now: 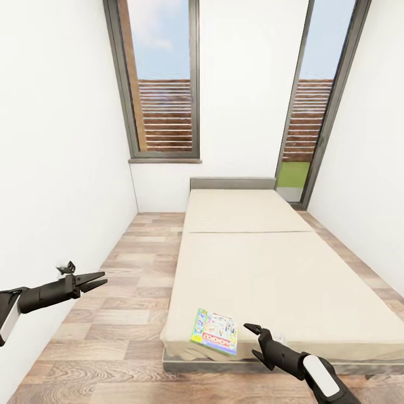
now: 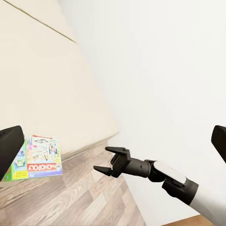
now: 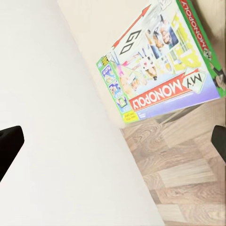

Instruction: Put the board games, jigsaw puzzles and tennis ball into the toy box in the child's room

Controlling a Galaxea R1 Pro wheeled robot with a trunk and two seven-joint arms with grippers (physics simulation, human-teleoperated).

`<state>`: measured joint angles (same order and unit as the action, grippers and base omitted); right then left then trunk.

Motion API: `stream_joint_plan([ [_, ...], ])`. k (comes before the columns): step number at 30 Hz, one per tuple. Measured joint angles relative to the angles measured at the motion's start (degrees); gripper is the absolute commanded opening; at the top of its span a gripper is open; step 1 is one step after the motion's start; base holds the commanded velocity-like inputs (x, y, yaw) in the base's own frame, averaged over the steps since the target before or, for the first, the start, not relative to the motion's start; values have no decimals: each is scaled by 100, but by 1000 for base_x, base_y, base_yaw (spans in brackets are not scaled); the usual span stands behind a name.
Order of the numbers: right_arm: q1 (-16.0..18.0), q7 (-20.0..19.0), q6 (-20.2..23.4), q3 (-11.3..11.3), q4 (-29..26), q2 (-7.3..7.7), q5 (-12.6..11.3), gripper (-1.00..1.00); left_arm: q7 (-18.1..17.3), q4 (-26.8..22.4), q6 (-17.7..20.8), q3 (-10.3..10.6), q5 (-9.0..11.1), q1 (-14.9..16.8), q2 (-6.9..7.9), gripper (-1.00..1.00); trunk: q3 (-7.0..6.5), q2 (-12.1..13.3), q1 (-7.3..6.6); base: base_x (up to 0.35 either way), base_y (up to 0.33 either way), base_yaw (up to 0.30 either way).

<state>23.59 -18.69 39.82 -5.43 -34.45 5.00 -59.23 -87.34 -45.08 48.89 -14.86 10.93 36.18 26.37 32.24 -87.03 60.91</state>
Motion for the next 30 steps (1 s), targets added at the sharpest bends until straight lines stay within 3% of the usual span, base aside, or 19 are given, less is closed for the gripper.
stream_joint_plan([
  [23,2,-25,-64,11,0,4,68,100,13,3,0,1,-4,0,-17,100,413,-923,505,0,0,0],
  [30,2,-49,-414,19,0,4,131,100,6,3,7,1,-4,0,-11,100,539,-1204,659,0,0,0],
])
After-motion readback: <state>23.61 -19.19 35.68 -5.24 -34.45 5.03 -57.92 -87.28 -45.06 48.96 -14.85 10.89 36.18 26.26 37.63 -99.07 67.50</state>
